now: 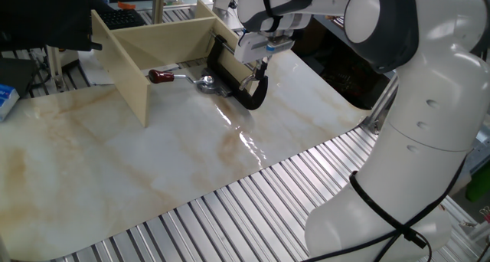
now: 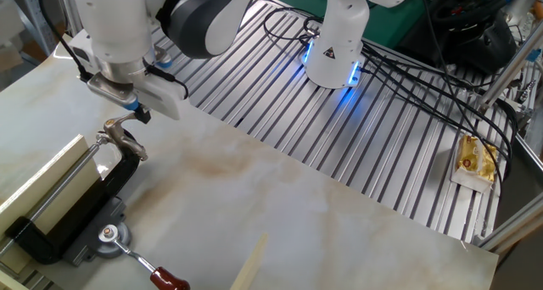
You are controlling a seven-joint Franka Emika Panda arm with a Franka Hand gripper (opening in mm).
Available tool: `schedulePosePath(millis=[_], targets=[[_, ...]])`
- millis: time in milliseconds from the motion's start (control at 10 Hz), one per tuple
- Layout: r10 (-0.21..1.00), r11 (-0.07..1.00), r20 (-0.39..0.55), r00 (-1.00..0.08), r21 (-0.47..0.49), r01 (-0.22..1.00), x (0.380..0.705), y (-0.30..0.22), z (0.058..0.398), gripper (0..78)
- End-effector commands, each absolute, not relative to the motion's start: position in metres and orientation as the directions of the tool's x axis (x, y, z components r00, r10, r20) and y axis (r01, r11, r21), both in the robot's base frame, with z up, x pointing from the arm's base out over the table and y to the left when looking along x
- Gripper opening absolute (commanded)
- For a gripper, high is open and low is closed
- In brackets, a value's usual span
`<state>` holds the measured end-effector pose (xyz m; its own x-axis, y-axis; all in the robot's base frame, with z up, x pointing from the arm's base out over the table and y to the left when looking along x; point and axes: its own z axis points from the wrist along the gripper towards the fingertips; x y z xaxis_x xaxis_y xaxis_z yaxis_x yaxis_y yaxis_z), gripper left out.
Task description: Turn on the water tap
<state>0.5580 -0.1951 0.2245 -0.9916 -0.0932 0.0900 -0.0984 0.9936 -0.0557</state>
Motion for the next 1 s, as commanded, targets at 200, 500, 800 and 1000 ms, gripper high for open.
schedulePosePath(millis=[200, 500, 800, 1000], targets=[[-0.102, 0.993, 0.081, -0.992, -0.057, -0.106, 0.5581, -0.1948, 0.2237, 0.0], [-0.093, 0.994, 0.068, -0.993, -0.057, -0.097, 0.5567, -0.194, 0.2222, 0.0], [-0.097, 0.993, 0.066, -0.993, -0.057, -0.101, 0.5574, -0.1934, 0.2197, 0.0], [-0.097, 0.994, 0.064, -0.993, -0.052, -0.1, 0.5582, -0.1932, 0.2181, 0.0]])
